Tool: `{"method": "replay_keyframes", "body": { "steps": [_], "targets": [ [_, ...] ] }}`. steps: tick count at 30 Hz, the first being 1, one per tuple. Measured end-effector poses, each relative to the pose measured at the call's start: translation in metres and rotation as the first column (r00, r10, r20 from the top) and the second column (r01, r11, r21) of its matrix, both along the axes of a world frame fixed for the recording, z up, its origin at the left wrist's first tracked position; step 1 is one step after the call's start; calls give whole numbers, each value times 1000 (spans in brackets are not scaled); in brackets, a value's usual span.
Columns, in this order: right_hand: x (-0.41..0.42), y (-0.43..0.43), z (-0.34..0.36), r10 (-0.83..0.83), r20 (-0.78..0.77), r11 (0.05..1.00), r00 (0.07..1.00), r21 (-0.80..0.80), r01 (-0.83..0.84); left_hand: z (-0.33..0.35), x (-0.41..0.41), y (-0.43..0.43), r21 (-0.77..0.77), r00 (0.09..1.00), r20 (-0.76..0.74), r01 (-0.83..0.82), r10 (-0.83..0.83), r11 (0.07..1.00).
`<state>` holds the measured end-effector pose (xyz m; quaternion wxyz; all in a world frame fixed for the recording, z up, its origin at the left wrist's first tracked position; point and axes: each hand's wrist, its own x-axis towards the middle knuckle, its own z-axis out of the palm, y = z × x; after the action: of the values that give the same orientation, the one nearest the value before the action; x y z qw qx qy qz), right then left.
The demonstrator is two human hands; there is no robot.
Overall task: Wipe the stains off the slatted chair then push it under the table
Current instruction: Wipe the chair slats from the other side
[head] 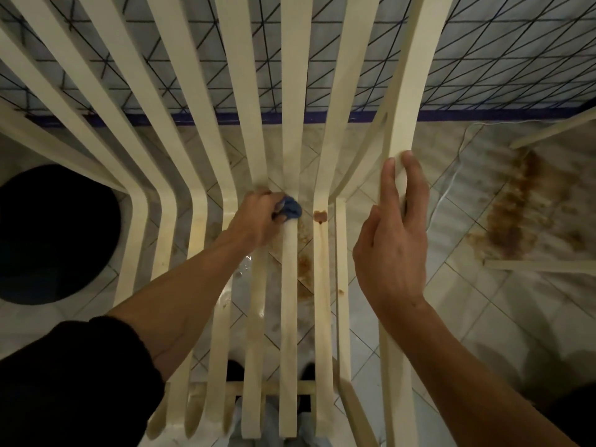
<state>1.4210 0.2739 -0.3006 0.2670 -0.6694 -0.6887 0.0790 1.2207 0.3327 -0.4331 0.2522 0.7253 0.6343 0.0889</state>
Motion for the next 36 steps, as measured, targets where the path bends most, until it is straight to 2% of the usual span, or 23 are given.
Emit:
{"method": "replay_keyframes", "body": {
  "steps": [2, 8, 11, 13, 17, 21, 24, 27, 29, 31, 34, 36],
  "targets": [
    [0, 1, 0, 1, -2, 1000, 1000, 3, -1, -5, 1, 4, 14, 1000, -2, -14, 14, 1000],
    [0, 1, 2, 14, -7, 999, 1000, -29, -14, -5, 2, -48, -13, 982, -9, 188, -188, 982],
    [0, 2, 5, -1, -14, 1000, 1000, -11, 1, 9, 3, -51, -68, 966, 134, 231, -220, 971],
    [-1, 2, 5, -3, -18, 1000, 1000, 9, 3, 14, 8, -35, -92, 973, 125, 207, -195, 974],
    [-1, 1, 4, 0, -29, 1000, 1000, 7, 1, 9, 14, 3, 5, 999, -34, -16, 16, 1000],
    [-1, 1, 3, -16, 0, 1000, 1000, -17, 16, -5, 19, -24, 37, 1000, 6, -29, 29, 999],
    [-2, -1, 2, -15, -18, 999, 1000, -32, 15, -6, 13, -45, -61, 996, 88, 26, -21, 998],
    [-1, 0, 4, -3, -27, 999, 1000, -33, 2, 15, 8, -46, -271, 995, 43, 93, -85, 958],
    [-1, 0, 4, -23, -2, 999, 1000, -27, 23, 21, 10, -38, -305, 992, 78, 121, -102, 945],
    [-2, 0, 4, -27, 1, 1000, 1000, -16, 27, 24, 12, -22, -245, 994, 75, 100, -84, 964],
    [-2, 1, 4, -17, -12, 1000, 1000, -2, 17, 15, 12, 6, -38, 999, 40, 12, -10, 999],
    [-2, 2, 4, 6, -31, 1000, 1000, 13, -5, 11, 16, 5, -10, 999, -31, 39, -39, 999]
  ]
}}
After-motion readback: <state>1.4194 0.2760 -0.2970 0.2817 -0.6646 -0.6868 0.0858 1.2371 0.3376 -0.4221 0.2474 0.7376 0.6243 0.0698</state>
